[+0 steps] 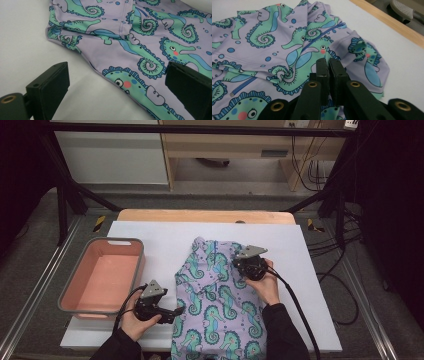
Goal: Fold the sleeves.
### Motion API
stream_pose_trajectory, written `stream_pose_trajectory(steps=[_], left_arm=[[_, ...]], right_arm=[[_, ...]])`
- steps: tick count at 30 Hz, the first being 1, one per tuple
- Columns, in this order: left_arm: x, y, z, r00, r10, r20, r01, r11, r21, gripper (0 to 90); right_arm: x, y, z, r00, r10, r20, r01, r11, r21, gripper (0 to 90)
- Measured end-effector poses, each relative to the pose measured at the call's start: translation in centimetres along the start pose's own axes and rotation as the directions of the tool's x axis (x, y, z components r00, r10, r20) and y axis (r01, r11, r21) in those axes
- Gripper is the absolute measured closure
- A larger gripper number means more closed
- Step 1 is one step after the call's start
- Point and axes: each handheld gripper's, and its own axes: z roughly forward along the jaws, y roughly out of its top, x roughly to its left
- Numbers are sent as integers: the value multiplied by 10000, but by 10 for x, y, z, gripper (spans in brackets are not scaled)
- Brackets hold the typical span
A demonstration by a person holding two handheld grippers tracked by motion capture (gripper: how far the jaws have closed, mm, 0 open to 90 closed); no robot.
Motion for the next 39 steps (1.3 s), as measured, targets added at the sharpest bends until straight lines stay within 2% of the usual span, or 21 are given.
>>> stream_pose_trajectory(steps=[3,6,8,10,12,13,16,17,18,20,22,25,28,30,31,32,33,34,36,37,39], left_arm=[[0,0,0,10000,-5,-13,5,10000,23,52],[0,0,1,10000,-7,-2,7,10000,37,51],[0,0,0,10000,8,19,-9,10000,32,50],[0,0,0,10000,19,7,-19,10000,25,50],[-1,0,0,10000,17,-2,-17,10000,35,48],[-1,0,0,10000,22,-5,-22,10000,34,48],[-1,0,0,10000,35,9,-35,10000,11,47],[-1,0,0,10000,33,16,-33,10000,24,47],[-1,0,0,10000,25,12,-25,10000,28,47],[-1,0,1,10000,9,16,-10,10000,44,47],[-1,-1,1,10000,14,19,-14,10000,67,47],[-1,-1,1,10000,8,10,-8,10000,72,47],[0,-1,1,10000,-10,4,10,10000,57,47],[-1,0,1,10000,-5,7,4,10000,54,47],[-1,0,1,10000,5,10,-5,10000,64,47],[-1,-1,1,10000,7,18,-7,10000,72,47],[-1,-1,2,10000,17,21,-17,10000,83,47],[-1,-1,2,10000,17,26,-18,10000,87,47],[-1,-1,2,10000,9,29,-9,10000,87,47],[-1,-1,2,10000,6,41,-6,10000,97,47],[-1,-1,2,10000,-27,55,26,9999,99,46]], right_arm=[[4,-2,9,10000,-30,-52,30,10000,-7,860],[10,-3,15,9987,230,-453,-234,9997,-89,832],[12,-3,15,9968,393,-698,-401,9991,-97,750],[10,-2,10,9950,697,-710,-721,9969,-328,671],[4,-1,1,9935,1025,-502,-1051,9931,-522,608],[0,-2,-3,9934,1105,-290,-1118,9926,-482,605],[-14,-11,-11,9914,1123,668,-1125,9937,-12,585],[-15,-14,-12,9898,1244,688,-1253,9921,87,585],[-19,-18,-12,9875,1395,727,-1427,9889,406,580],[-24,-30,-9,9840,1540,900,-1597,9853,601,582],[-28,-40,-5,9810,1793,739,-1859,9779,952,625],[-31,-50,-2,9761,2162,230,-2174,9687,1196,833],[-35,-49,-8,9707,2392,242,-2403,9637,1166,873],[-40,-47,-19,9594,2804,290,-2818,9564,769,874],[-45,-47,-25,9486,3145,352,-3163,9462,681,873],[-47,-47,-27,9438,3277,425,-3301,9407,786,872],[-48,-48,-29,9433,3253,655,-3303,9393,925,871],[-49,-50,-28,9476,3047,955,-3148,9415,1202,864],[-47,-55,-22,9519,2653,1537,-2901,9414,1721,803],[-47,-57,-18,9525,2498,1740,-2805,9422,1830,754],[-48,-59,-15,9514,2528,1756,-2808,9466,1583,718]])
